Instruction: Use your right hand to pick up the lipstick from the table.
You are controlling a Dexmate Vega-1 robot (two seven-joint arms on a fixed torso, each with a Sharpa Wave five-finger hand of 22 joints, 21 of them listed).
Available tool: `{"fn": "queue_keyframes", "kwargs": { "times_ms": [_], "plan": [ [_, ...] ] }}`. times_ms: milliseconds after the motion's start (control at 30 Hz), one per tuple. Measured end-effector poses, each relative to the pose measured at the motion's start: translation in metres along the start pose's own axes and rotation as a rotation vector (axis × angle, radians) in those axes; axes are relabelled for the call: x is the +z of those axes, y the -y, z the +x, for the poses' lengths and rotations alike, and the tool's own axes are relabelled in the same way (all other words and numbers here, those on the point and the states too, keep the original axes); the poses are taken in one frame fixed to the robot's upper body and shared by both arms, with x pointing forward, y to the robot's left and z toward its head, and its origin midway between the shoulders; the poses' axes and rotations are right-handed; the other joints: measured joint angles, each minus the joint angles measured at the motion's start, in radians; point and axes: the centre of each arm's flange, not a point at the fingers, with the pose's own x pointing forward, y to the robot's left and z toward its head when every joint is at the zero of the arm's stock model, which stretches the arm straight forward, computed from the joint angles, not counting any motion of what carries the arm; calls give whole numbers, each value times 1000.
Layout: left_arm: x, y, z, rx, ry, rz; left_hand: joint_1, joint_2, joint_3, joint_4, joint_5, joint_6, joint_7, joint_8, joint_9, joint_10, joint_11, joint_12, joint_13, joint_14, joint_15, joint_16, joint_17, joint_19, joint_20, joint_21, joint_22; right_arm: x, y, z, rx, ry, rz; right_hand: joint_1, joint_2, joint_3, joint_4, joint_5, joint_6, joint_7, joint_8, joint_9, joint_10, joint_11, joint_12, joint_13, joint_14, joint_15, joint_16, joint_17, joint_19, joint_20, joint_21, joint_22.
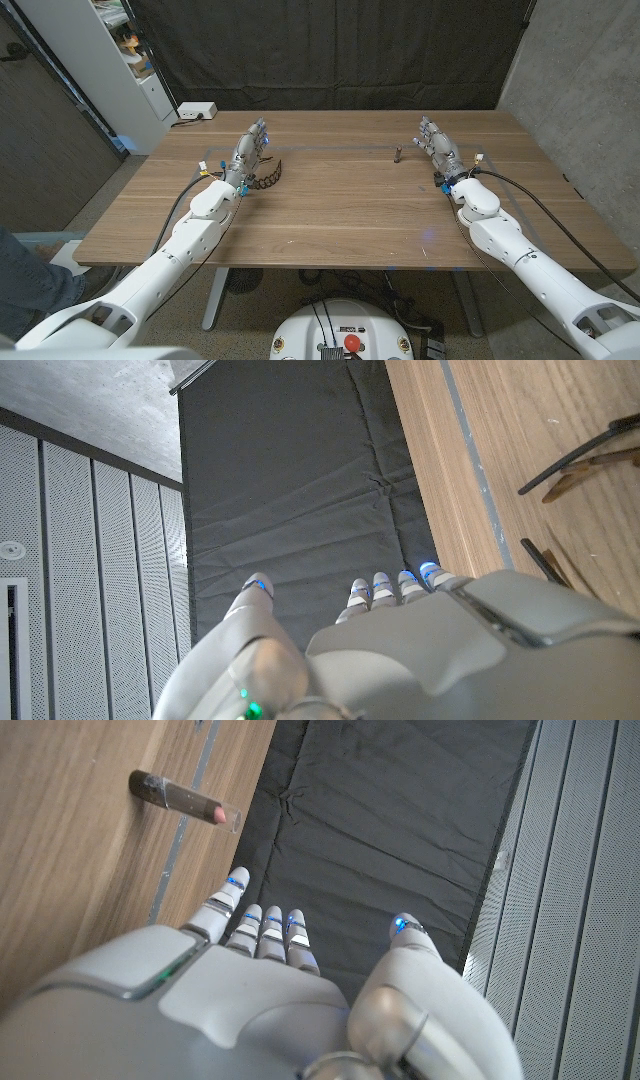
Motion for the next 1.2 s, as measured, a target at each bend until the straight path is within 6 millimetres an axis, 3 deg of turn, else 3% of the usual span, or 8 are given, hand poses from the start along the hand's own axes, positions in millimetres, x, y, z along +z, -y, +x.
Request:
{"fn": "queue_keyframes", "kwargs": {
  "times_ms": [767, 1000, 1200],
  "plan": [
    [4, 1, 0, 2, 4, 5, 4, 4, -4, -4, 0, 0, 0, 0, 0, 0, 0, 0, 0, 0, 0, 0, 0, 0, 0, 0, 0, 0, 11, -8, -29, -10, -96, 27, -1, 7, -16, 0, -5, -5, 0, 0, 7, -7, 0, 0, 5, -5, 0, 0, 0, 0, 0, 0],
    [6, 2, 0, 0, 3, 10, 4, 4, -4, -4, 0, 0, 0, 0, 0, 0, 0, 0, 0, 0, 0, 0, 0, 0, 0, 0, 0, -1, 12, -10, -35, -10, -108, 48, -1, 8, -30, 0, -9, -23, 0, 5, 16, -16, 0, 0, 9, -16, 0, -2, -4, -4, 0, 0],
    [7, 3, 1, -1, 5, 11, 4, 4, -4, -4, 0, 0, 0, 0, 0, 0, 0, 0, 0, 0, 0, 0, 0, 0, 0, 0, 0, -2, 14, -11, -41, -10, -120, 52, 2, 12, -35, 0, -9, -23, 0, 5, 18, -18, 0, 3, 3, -22, 0, -5, -4, -4, 0, 0]
  ]
}}
